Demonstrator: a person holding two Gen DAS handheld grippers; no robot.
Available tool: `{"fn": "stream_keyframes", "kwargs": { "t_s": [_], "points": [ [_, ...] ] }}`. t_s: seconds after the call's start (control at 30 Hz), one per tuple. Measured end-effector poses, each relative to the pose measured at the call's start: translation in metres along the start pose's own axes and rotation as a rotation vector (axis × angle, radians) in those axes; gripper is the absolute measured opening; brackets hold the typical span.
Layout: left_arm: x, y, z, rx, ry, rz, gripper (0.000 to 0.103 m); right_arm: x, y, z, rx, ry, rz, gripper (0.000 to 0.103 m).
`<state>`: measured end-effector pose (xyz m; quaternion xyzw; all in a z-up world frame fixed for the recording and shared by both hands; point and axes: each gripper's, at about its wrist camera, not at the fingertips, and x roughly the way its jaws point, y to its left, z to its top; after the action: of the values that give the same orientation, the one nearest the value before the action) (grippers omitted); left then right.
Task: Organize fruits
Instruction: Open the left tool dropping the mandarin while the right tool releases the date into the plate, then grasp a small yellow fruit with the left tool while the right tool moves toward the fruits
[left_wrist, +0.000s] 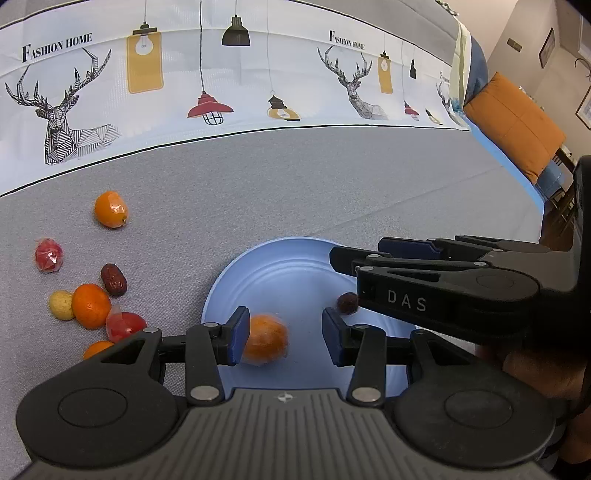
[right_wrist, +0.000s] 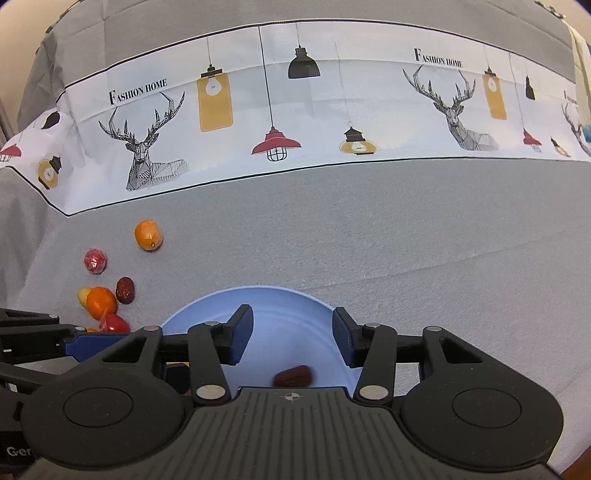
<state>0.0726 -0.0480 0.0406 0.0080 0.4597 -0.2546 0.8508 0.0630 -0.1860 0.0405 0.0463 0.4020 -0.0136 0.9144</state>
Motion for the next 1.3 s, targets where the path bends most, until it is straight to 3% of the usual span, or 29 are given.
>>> {"fn": "stream_keyframes", "kwargs": {
  "t_s": [1.1, 1.3],
  "points": [
    [-0.004, 0.007, 0.001, -0.022, 0.001, 0.019, 0.048, 0.0, -0.003, 0.0, 0.009, -0.004, 0.008, 0.049],
    [-0.014, 0.02, 0.003, -0.065, -0.02, 0.032, 0.048, -0.003, -0.002, 0.001, 0.009, -0.012, 0.012, 0.049]
  ]
}}
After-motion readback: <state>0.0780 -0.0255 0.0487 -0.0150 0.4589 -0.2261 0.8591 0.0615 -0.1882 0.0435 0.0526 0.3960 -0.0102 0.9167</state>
